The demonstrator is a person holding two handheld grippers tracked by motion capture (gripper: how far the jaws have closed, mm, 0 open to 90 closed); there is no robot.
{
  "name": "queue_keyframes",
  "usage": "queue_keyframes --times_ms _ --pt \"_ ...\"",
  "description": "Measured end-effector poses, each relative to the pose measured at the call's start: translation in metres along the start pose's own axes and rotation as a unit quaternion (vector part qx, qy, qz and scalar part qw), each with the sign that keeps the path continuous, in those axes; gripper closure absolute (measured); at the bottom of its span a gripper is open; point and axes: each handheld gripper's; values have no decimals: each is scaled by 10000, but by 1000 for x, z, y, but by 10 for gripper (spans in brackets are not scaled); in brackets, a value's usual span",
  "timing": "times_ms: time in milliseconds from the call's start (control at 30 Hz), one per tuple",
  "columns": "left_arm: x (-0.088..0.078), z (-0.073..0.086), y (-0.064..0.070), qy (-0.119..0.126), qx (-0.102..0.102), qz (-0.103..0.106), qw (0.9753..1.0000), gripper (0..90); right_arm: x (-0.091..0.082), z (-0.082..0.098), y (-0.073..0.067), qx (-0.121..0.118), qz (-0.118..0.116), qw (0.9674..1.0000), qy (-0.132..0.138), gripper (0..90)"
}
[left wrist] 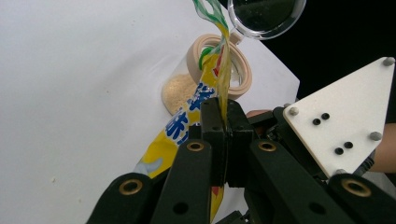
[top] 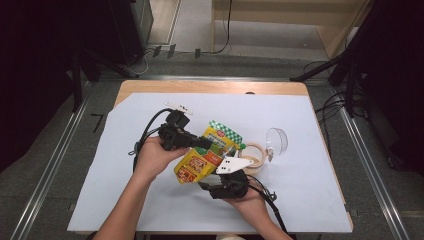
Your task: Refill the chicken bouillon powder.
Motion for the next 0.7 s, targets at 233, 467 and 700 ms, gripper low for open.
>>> queue_keyframes --times_ms 233,467,700 --pt "-10 1 -4 190 -32 23 9998 899 -3 -1 0 -24 4 9999 99 442" --pt "-22 3 -13 417 -179 -93 9989 899 -3 -1 0 -30 24 9999 116 437" --pt "-32 -5 -18 711 -92 -386 9967 899 -2 -1 -2 -75 34 9999 104 437"
Point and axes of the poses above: each handheld gripper's, and its own axes: x roughly forward along the jaws, z roughly out of its underside, y roughly to its right, and after that the axes turned 7 degrees about x, right-handed
